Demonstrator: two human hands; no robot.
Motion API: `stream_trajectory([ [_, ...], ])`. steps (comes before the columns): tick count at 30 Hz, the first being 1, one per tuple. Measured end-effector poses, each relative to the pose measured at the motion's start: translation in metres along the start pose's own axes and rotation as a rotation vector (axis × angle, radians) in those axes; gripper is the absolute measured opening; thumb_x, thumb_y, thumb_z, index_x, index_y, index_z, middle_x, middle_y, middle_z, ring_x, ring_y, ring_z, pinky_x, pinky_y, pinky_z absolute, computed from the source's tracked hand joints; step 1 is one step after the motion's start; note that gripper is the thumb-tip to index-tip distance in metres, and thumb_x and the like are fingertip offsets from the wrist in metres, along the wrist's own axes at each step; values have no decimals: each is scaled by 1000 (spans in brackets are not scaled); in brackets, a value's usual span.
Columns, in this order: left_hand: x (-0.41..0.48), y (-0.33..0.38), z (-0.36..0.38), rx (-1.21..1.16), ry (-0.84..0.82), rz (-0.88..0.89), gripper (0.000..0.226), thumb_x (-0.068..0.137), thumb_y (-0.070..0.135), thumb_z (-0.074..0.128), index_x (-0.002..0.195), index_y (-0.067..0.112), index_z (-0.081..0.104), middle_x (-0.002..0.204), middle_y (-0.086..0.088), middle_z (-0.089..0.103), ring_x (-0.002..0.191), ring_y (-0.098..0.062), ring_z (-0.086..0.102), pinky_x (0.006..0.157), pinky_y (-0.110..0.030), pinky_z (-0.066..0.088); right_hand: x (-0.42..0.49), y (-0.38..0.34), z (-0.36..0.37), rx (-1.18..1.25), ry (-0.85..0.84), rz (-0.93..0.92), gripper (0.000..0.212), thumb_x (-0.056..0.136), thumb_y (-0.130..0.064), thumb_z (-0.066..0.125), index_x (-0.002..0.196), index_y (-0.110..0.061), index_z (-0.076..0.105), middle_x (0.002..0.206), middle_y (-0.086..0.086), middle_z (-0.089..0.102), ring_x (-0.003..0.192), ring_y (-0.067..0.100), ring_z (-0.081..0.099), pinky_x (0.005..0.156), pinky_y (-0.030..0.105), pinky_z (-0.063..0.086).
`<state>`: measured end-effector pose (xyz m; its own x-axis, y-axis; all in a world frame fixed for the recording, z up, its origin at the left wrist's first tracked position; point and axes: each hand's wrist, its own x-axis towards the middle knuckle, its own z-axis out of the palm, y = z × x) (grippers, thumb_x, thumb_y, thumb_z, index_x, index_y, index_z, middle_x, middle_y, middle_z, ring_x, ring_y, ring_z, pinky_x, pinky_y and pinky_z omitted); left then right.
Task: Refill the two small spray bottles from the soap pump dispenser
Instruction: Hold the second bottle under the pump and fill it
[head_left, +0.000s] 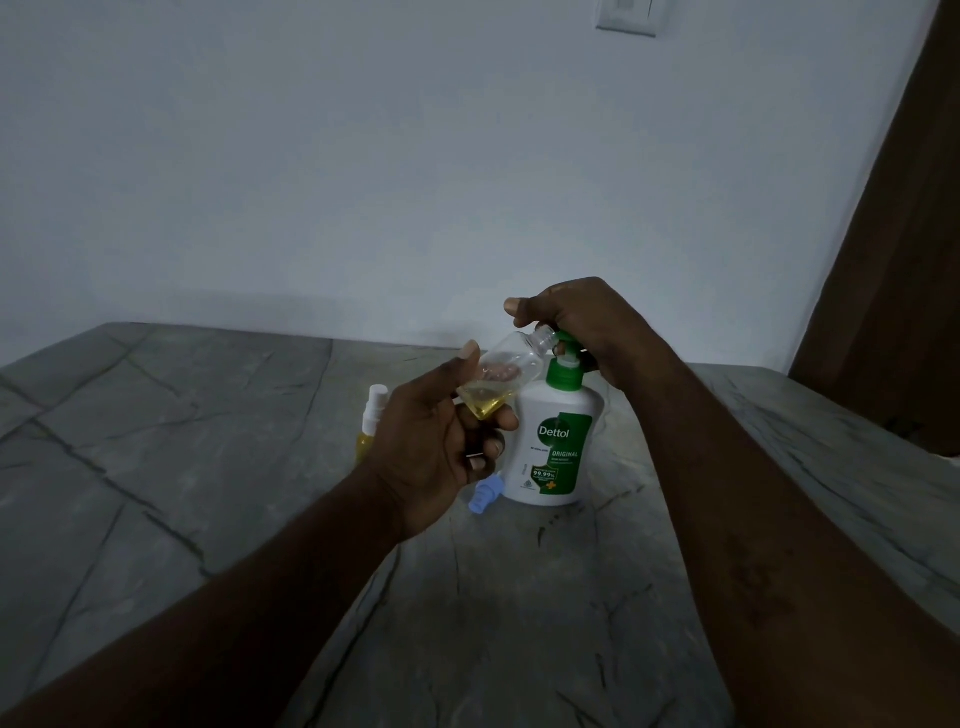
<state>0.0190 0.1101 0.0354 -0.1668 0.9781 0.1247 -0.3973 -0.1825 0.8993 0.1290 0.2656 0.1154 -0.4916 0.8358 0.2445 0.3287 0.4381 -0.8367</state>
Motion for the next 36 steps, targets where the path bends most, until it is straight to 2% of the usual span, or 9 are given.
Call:
stream_trajectory([
  [7,1,-2,-2,1,12,-23,63,87,54,54,129,8,62,73,-7,62,55,-14,49,47,-24,35,0,4,5,36,-28,67,23,74,-38,84,75,-16,78,93,7,73,78,23,60,74,37,50],
  [12,1,-3,-2,8,27,-24,62,91,53,52,131,6,61,73,-7,61,55,-15,48,50,-25,33,-1,5,5,29,-20,49,23,78,-39,84,71,-19,75,79,-1,66,71,19,58,70,32,48],
  [16,1,-4,-1,17,24,-15,59,93,53,50,130,8,63,75,-7,62,55,-14,49,49,-24,35,1,2,2,-40,37,-10,31,81,-48,80,82,-17,77,78,-2,66,64,15,56,61,28,43],
  [19,1,-1,-1,8,17,-2,60,90,53,52,130,9,64,74,-7,62,56,-14,49,48,-24,36,1,-3,-1,-88,74,-91,38,85,-47,78,90,-9,76,72,-2,65,60,13,54,63,27,43],
  [23,1,-1,0,0,15,-4,62,88,53,53,129,9,65,74,-8,61,56,-15,48,49,-24,34,0,-3,-1,-85,65,-65,36,82,-47,80,87,-12,76,73,-2,64,61,13,53,61,28,42],
  [27,1,0,1,-2,26,-13,61,91,53,52,130,7,64,73,-7,62,55,-14,48,49,-25,33,-1,-3,0,-71,52,6,30,79,-45,82,69,-20,70,66,-3,58,58,15,50,56,27,40],
  [31,1,-2,-1,-5,36,-25,65,90,54,54,133,6,61,73,-7,62,56,-14,48,50,-25,32,-2,2,3,-23,11,39,27,78,-42,83,68,-20,72,80,2,67,69,19,57,62,29,45],
  [36,2,-2,-2,1,37,-30,67,87,55,55,133,6,61,72,-7,61,56,-14,47,49,-24,33,-2,3,4,-37,0,43,28,78,-45,83,77,-18,76,85,4,69,71,19,59,65,29,47],
])
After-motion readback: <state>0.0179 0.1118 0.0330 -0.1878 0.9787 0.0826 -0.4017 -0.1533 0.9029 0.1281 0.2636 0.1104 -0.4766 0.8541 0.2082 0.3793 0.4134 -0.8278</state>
